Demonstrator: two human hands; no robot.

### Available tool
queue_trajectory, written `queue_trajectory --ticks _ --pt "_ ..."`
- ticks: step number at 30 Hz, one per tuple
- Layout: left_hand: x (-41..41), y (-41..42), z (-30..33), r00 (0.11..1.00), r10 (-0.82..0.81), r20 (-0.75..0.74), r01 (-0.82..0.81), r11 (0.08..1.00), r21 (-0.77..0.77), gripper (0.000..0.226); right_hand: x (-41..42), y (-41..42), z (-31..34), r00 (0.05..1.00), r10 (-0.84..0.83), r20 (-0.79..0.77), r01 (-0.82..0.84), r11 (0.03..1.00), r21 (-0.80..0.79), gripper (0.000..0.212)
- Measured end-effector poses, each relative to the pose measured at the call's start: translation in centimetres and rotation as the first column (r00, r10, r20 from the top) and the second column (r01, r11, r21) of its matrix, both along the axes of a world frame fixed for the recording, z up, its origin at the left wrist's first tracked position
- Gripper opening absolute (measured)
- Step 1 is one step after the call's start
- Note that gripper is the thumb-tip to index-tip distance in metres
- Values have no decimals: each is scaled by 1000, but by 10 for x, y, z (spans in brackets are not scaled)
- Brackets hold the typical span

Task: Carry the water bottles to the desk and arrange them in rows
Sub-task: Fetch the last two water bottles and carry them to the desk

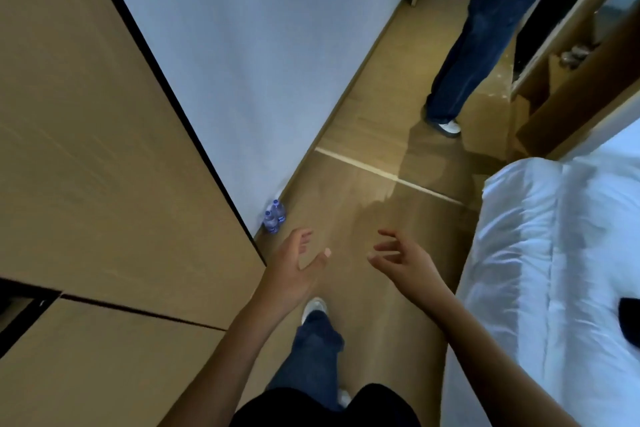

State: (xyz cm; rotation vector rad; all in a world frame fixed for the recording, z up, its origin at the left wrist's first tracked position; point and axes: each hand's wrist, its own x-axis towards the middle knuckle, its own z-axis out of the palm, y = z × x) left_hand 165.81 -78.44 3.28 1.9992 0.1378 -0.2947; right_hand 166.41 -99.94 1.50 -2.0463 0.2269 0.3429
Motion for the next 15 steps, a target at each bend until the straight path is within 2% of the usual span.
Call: queue_trajectory --ticks 7,15 --pt "126 -1 -16 996 83 -35 -83 996 14 46 150 14 -6 995 101 -18 -100 995 15 47" --pt "221 15 -19 978 188 -84 -185 982 47 45 276 29 -7 975 210 -70 -207 977 56 47"
